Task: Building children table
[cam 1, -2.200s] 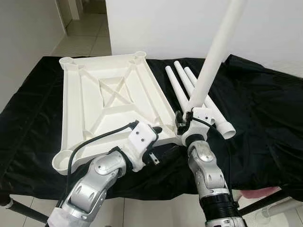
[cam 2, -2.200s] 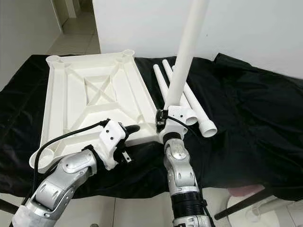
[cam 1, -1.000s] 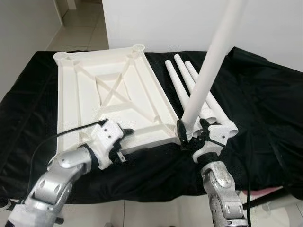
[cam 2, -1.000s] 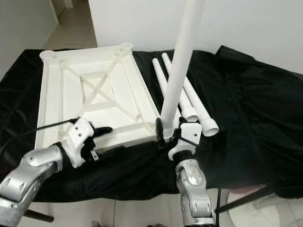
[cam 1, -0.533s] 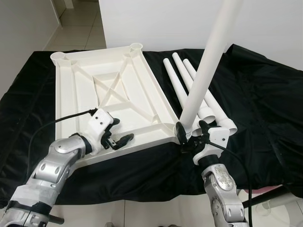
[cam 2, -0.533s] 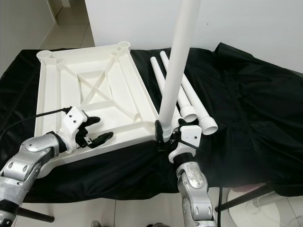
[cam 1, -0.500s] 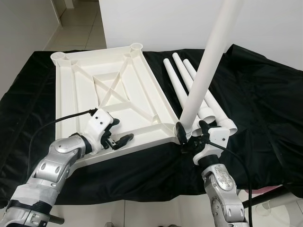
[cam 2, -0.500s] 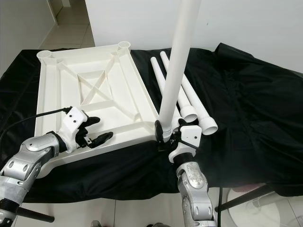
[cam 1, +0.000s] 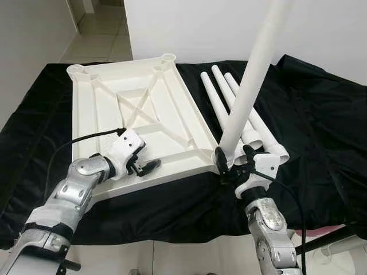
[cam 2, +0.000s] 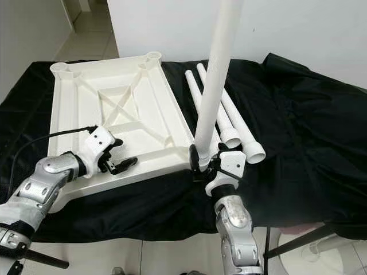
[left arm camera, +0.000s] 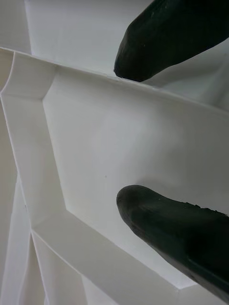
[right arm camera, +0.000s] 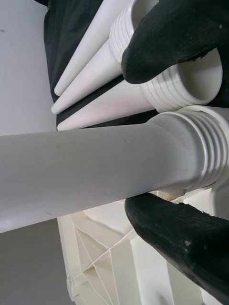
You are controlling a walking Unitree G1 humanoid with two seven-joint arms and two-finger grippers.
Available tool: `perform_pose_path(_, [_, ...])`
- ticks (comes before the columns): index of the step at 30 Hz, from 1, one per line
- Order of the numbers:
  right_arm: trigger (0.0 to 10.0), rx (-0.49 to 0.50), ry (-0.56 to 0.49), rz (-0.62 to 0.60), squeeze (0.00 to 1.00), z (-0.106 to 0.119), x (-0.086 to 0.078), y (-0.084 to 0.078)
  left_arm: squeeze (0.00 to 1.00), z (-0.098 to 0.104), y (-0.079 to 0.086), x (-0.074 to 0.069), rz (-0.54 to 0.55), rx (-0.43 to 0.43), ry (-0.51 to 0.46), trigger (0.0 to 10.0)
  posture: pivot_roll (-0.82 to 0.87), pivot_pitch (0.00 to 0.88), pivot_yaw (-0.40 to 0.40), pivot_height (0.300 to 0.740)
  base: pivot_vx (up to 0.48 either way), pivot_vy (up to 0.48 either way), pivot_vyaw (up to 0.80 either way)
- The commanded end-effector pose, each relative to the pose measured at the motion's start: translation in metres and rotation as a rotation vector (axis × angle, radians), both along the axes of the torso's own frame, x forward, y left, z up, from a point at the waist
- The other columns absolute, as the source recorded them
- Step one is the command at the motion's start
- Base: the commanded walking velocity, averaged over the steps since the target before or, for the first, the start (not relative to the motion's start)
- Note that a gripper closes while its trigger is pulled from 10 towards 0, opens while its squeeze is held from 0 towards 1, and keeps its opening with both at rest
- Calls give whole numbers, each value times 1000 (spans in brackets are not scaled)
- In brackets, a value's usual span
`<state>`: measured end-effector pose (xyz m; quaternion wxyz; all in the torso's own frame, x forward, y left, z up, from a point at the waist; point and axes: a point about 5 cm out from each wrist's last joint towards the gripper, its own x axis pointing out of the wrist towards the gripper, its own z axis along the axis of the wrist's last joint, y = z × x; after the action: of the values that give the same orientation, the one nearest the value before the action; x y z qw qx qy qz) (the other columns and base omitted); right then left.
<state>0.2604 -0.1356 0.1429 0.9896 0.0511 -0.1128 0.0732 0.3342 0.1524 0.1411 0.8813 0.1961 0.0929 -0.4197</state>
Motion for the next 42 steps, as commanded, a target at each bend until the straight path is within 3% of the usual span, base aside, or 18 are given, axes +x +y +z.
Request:
perform_pose_path(1, [10000,-1,-4,-7,0,0,1,0,0,-17,7,2,115,26,71,10000,-65,101,16,740,0,0,0])
perform_pose_path(9, [10000,-2,-10,-8,0,1,5,1,0,-24,12,7,164,12,143,10000,-64,93,16,740,0,0,0])
perform_pose_path(10, [10000,-3,-12,-7,0,1,6,1,0,-25,13,7,169,12,152,6392,-62,93,16,740,0,0,0])
perform_pose_path(11, [10000,-4,-13,-6,0,1,6,1,0,-25,14,8,171,19,156,4706,-62,93,16,740,0,0,0])
perform_pose_path(12, [10000,-5,-14,-4,0,2,7,2,0,-26,15,7,170,34,166,980,-60,94,12,740,0,0,0])
perform_pose_path(14, [10000,-5,-14,-3,0,2,7,2,0,-27,15,7,167,40,170,980,-60,94,12,740,0,0,0])
perform_pose_path(15, [10000,-8,-15,2,0,2,8,2,0,-29,17,6,165,51,188,0,-59,96,11,740,0,0,0])
perform_pose_path(36, [10000,-11,-16,0,0,0,9,3,0,-35,29,12,280,96,223,0,-58,105,21,740,0,0,0])
perform_pose_path(42, [10000,-18,-19,-8,0,0,8,2,0,-34,32,7,295,79,236,0,-73,103,33,740,0,0,0])
